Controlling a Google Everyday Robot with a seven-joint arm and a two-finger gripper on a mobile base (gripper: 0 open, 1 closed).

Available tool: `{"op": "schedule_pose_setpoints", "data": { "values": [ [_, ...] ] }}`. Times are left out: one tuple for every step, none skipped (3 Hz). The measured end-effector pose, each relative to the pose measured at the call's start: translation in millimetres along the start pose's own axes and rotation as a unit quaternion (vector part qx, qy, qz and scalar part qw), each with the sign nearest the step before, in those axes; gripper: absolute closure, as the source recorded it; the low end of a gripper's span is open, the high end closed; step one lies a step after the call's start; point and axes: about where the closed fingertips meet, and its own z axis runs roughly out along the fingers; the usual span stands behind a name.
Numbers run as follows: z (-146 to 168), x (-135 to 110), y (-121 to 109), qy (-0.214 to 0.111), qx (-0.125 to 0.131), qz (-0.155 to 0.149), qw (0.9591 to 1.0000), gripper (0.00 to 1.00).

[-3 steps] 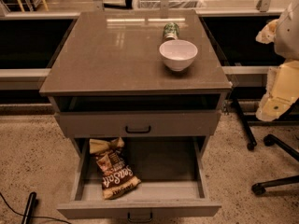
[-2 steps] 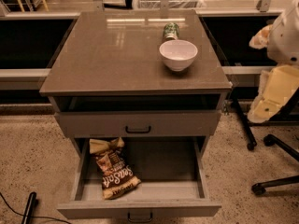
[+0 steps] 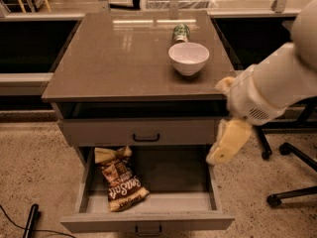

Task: Pick brown chip bag from middle drawer and place on counter

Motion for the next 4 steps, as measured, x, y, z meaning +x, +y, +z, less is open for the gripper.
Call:
{"op": "schedule_pose_setpoints", "data": {
  "values": [
    [8, 0, -4, -0.005, 0.062, -0.045, 0.9971, 0.0],
    [5, -8, -22, -0.018, 0.103, -0.057, 0.9929, 0.0],
    [42, 0, -27, -0.05, 0.08, -0.026, 0.9952, 0.0],
    [117, 8, -3, -0.097, 0.04, -0.002, 0.9945, 0.0]
  ]
}}
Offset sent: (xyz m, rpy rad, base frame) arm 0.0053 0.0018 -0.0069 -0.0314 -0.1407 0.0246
